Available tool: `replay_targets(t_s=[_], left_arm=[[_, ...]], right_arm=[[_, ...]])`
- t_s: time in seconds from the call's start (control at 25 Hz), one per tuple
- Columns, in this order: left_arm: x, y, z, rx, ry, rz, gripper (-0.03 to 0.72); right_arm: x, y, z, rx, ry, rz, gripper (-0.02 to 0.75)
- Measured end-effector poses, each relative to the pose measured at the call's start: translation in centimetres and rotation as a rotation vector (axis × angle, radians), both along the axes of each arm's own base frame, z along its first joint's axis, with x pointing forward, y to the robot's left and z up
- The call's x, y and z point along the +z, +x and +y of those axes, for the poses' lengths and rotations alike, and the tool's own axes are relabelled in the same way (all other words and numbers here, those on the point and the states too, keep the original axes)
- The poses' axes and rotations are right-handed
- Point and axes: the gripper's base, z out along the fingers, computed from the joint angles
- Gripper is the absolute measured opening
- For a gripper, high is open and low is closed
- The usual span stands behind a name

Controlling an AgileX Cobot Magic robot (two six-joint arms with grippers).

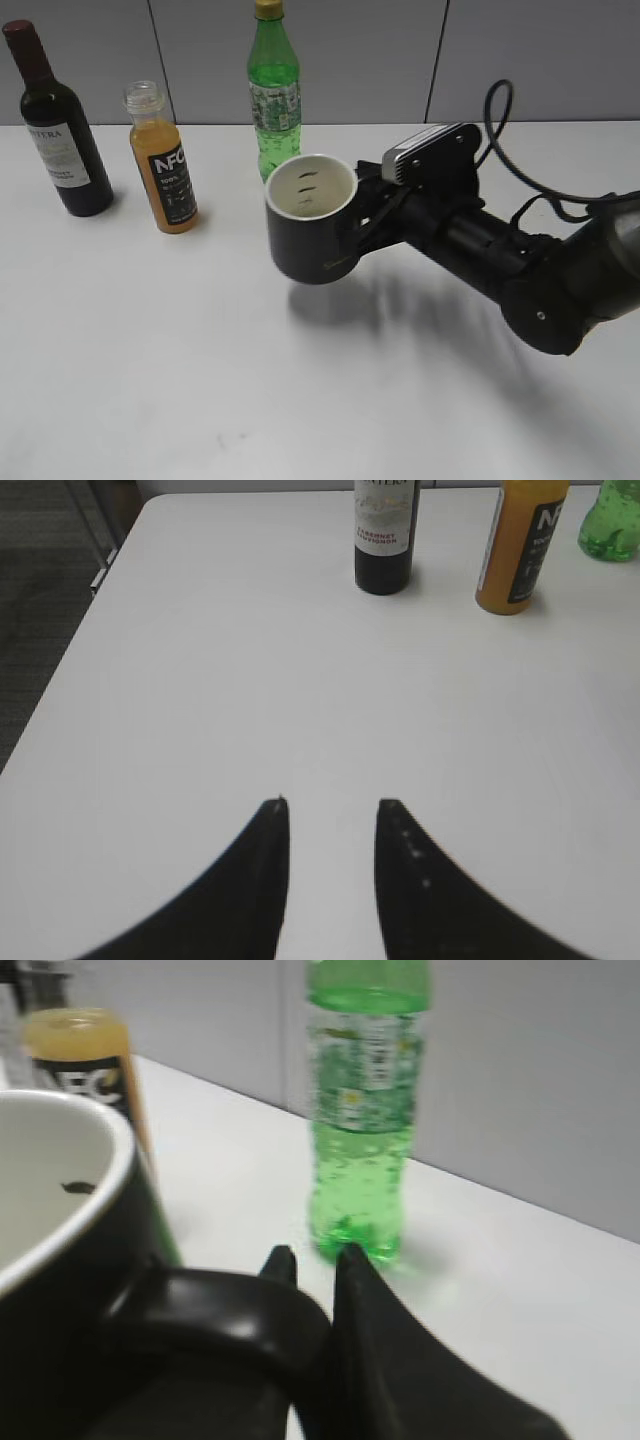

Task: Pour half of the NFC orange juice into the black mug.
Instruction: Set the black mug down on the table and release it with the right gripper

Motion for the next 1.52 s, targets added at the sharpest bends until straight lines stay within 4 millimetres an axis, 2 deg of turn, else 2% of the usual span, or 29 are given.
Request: replay_targets(t_s=[0.12,0.24,0.52,0.68,1.04,1.12,1.4,1.52], left_arm=[[0.0,0.0,0.0,0.0,0.0,0.0,0.237],[0.0,0.0,0.0,0.0,0.0,0.0,0.237],[0.0,0.0,0.0,0.0,0.0,0.0,0.237],[0.0,0.0,0.0,0.0,0.0,0.0,0.237],[0.0,0.0,0.0,0.0,0.0,0.0,0.237],[0.0,0.0,0.0,0.0,0.0,0.0,0.237],[0.0,0.0,0.0,0.0,0.0,0.0,0.237],[0.0,0.0,0.0,0.0,0.0,0.0,0.237]], right_arm=[[0.0,-1.5,2.5,0.083,0.0,0.0,0.082],[-0.8,-2.3,3.5,0.116,-0.01,0.018,0.081],[-4.0,-2.5,3.3,0.088,-0.052,0.102,0.08],[-5.2,-2.6,3.2,0.088,-0.071,0.132,0.08],[-5.7,-2.7,3.1,0.083,-0.062,0.137,0.09],[-5.6,-2.7,3.1,0.082,-0.056,0.133,0.127],[-5.5,-2.6,3.2,0.078,-0.044,0.123,0.365],[-5.5,-2.6,3.1,0.077,-0.041,0.122,0.414]])
